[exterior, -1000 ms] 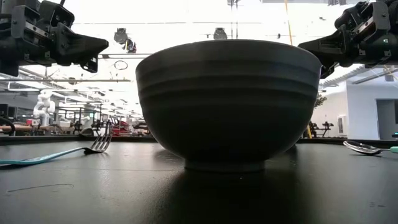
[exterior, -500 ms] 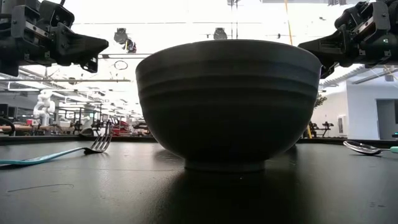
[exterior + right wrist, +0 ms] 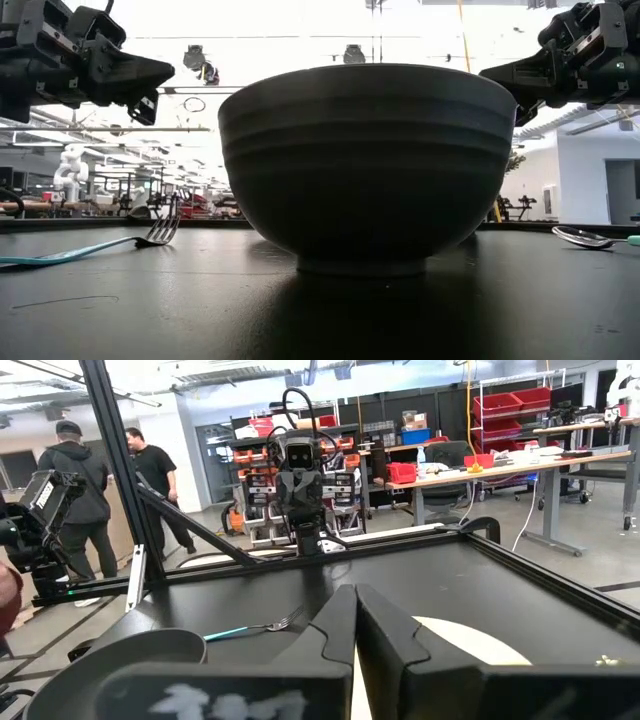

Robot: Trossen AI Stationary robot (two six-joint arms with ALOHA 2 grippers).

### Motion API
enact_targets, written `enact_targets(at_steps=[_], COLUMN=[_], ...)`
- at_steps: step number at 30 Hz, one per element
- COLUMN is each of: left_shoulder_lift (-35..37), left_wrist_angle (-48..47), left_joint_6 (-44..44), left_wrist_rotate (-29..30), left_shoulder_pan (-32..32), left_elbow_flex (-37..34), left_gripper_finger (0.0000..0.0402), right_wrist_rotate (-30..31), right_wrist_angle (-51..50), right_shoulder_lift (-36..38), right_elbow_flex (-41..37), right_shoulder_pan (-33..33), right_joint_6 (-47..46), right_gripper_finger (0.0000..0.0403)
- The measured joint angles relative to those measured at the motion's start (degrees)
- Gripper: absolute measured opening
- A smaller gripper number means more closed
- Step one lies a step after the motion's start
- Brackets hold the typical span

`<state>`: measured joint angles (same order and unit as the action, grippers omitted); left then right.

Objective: Set table place
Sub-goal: Put the black bowl on the yellow plate

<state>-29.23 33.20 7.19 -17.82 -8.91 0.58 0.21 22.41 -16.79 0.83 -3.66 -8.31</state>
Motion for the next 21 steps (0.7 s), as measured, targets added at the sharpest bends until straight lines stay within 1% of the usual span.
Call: enact_targets(at_steps=[9,16,21], left_shoulder_lift=[0.0,0.0,0.0], left_wrist_angle=[6.8,5.4,4.4], left_joint_6=[-2.1,-0.6,-1.5], left_wrist_rotate=[0.0,-0.1,-0.1], left_shoulder_pan=[0.0,0.0,0.0], left_elbow_flex=[0.0,0.0,0.0], left_gripper_finger=[0.0026,0.0026,0.0026], right_wrist_rotate=[0.0,0.0,0.0], right_wrist_angle=[3.2,2.6,2.7], right_shoulder_lift=[0.0,0.0,0.0], right_elbow_flex=[0.0,0.0,0.0], right_shoulder_pan=[0.0,0.0,0.0], right_joint_6=[0.4,0.6,0.4], right_gripper_finger=[0.0,0.0,0.0])
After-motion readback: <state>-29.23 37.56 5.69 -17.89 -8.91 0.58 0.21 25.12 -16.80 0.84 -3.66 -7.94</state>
